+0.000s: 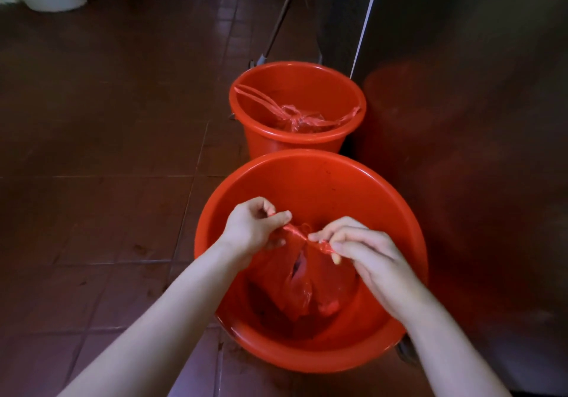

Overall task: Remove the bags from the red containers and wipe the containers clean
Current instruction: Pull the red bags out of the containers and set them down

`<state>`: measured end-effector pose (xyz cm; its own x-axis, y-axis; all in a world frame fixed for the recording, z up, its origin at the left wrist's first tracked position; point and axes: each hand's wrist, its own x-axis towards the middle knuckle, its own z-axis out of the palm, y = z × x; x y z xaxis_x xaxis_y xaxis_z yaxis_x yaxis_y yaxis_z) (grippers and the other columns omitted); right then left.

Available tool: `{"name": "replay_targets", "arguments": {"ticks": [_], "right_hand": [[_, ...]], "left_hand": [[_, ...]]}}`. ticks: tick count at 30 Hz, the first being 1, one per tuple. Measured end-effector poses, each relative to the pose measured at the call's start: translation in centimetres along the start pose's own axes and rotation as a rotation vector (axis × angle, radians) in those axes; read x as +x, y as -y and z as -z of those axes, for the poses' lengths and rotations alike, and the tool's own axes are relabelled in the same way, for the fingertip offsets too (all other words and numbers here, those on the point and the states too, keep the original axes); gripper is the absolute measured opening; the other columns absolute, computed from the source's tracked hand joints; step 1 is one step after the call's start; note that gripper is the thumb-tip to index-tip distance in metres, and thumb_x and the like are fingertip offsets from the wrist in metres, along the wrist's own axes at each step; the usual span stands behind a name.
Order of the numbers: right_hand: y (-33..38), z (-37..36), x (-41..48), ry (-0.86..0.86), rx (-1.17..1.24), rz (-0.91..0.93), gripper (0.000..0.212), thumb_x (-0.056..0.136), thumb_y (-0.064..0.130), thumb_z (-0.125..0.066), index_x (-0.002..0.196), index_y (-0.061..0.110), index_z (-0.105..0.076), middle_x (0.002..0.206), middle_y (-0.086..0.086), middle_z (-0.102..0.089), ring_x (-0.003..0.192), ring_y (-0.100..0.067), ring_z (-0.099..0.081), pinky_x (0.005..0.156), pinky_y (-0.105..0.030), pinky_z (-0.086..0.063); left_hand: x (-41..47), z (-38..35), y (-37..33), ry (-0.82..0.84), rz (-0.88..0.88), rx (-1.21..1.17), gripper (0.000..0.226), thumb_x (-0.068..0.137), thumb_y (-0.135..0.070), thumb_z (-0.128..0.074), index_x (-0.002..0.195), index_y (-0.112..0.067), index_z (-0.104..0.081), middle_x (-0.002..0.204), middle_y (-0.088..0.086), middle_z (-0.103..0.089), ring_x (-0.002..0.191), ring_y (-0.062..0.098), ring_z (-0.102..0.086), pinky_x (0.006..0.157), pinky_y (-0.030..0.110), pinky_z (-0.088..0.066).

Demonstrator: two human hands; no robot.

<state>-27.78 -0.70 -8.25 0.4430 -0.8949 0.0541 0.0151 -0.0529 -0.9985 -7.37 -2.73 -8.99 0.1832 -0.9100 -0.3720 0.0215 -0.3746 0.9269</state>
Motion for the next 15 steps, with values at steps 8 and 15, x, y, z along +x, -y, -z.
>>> {"name": "replay_targets", "arguments": {"ticks": [8, 15], "right_hand": [[0.2, -1.9, 2.6, -0.005, -0.277, -0.034, 0.04, 0.095, 0.02, -0.057, 0.058, 0.007, -0.048, 0.062, -0.016, -0.051, 0.064, -0.019, -0.047, 0.068, -0.045, -0.038], [1.0, -0.5, 4.9, 0.093, -0.811, 0.149, 0.044, 0.093, 0.02, -0.06, 0.06, 0.019, -0.032, 0.056, 0.005, -0.034, 0.057, -0.01, -0.034, 0.057, -0.034, -0.032]], "left_hand": [[-0.5, 0.7, -0.7, 0.229, 0.276, -0.58, 0.024, 0.073, -0.029, -0.071, 0.071, -0.014, -0.052, 0.057, -0.001, -0.049, 0.045, 0.003, -0.045, 0.036, 0.011, -0.032], [-0.9, 2.5, -2.2, 0.327, -0.555, 0.552, 0.015, 0.089, -0.025, -0.07, 0.085, -0.023, -0.056, 0.064, -0.007, -0.05, 0.057, 0.005, -0.045, 0.054, 0.02, -0.039]]}}
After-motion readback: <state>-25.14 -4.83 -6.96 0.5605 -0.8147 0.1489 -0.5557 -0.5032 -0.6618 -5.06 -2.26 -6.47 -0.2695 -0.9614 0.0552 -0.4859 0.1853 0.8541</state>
